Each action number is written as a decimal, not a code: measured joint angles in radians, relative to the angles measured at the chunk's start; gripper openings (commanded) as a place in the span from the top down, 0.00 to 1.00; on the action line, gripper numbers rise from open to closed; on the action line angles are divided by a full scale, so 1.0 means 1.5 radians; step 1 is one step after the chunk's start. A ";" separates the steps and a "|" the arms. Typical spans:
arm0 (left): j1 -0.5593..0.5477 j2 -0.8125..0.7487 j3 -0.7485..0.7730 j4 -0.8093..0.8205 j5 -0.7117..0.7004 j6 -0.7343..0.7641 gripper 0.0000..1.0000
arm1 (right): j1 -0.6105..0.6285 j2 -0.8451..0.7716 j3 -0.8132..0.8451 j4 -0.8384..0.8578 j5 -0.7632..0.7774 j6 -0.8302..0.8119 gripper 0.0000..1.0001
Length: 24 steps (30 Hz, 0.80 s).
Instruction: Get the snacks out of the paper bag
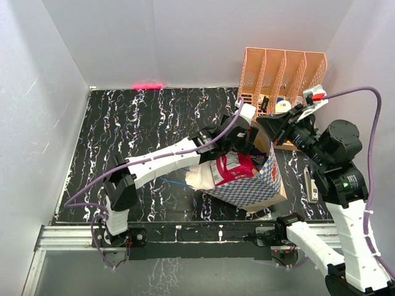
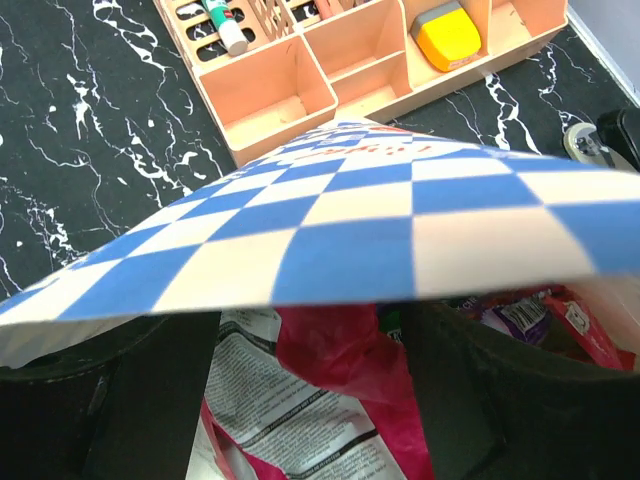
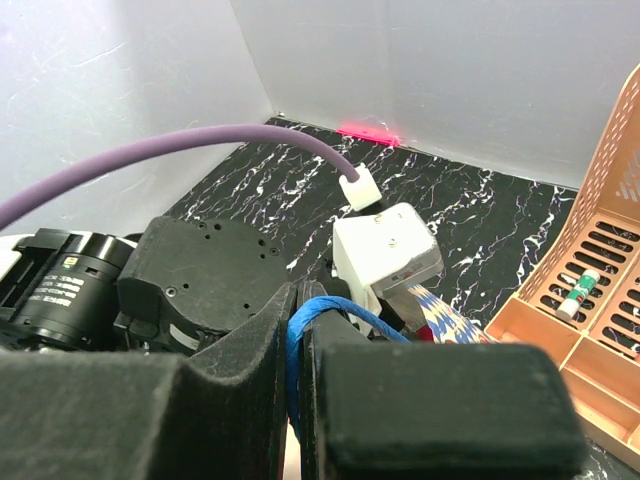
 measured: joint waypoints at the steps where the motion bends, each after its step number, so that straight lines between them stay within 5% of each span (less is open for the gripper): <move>1: 0.000 0.004 0.000 0.006 -0.003 0.003 0.30 | 0.000 0.000 0.000 0.000 0.000 0.000 0.93; 6: 0.000 0.029 0.018 0.019 -0.018 0.021 0.40 | 0.000 0.000 0.000 -0.004 0.000 0.000 0.93; 18: 0.000 0.052 0.048 0.001 -0.029 0.043 0.97 | 0.000 -0.021 -0.001 -0.022 0.027 -0.001 0.93; 24: 0.000 0.002 0.028 -0.018 -0.004 0.032 1.00 | 0.000 -0.032 -0.001 -0.021 0.039 -0.001 0.93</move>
